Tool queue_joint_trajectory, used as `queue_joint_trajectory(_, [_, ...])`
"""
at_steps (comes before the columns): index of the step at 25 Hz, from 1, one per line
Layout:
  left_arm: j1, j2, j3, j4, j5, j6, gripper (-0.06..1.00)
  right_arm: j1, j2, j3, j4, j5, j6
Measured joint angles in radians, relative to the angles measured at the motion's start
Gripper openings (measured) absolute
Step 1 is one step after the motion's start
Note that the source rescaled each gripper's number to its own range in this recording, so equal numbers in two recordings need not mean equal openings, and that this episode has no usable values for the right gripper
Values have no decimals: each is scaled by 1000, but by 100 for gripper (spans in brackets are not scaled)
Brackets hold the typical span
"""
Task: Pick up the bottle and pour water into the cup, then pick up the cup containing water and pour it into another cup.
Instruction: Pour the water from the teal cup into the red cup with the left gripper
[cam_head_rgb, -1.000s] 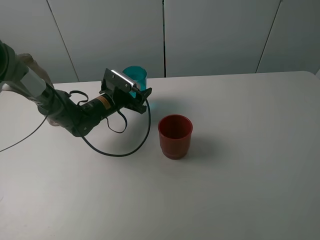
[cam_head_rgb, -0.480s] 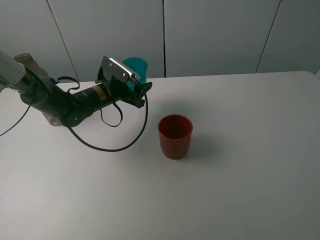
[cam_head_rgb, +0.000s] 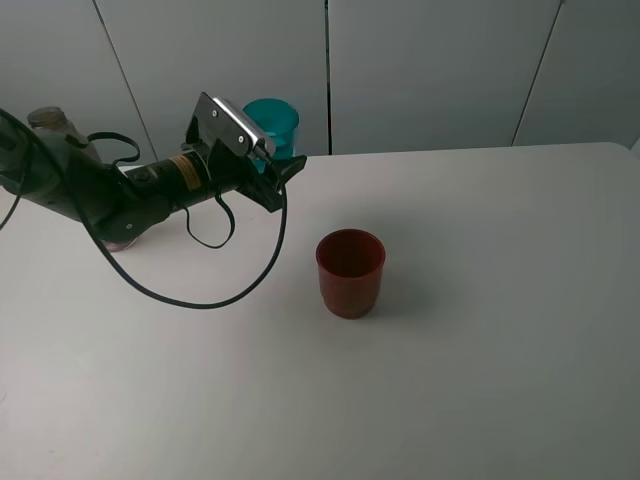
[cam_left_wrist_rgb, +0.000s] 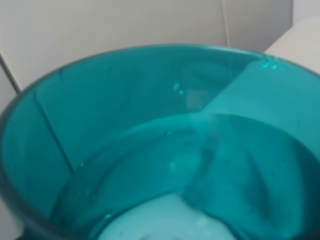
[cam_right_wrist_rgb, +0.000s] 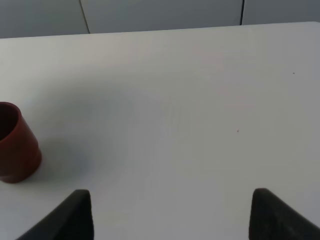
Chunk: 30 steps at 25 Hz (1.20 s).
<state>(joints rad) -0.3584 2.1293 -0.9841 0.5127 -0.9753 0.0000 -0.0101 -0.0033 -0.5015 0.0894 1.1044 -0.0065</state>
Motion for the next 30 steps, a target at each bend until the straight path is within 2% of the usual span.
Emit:
queue_joint_trajectory(15, [0,-5,6,237,-17,-46,9,0,0,0,0,0,0])
queue_joint_trajectory(21, [0,-58,6,350,75,-63,9,0,0,0,0,0,0])
queue_joint_trajectory(30, [0,-126,6,472,162,-69,9,0,0,0,0,0,0])
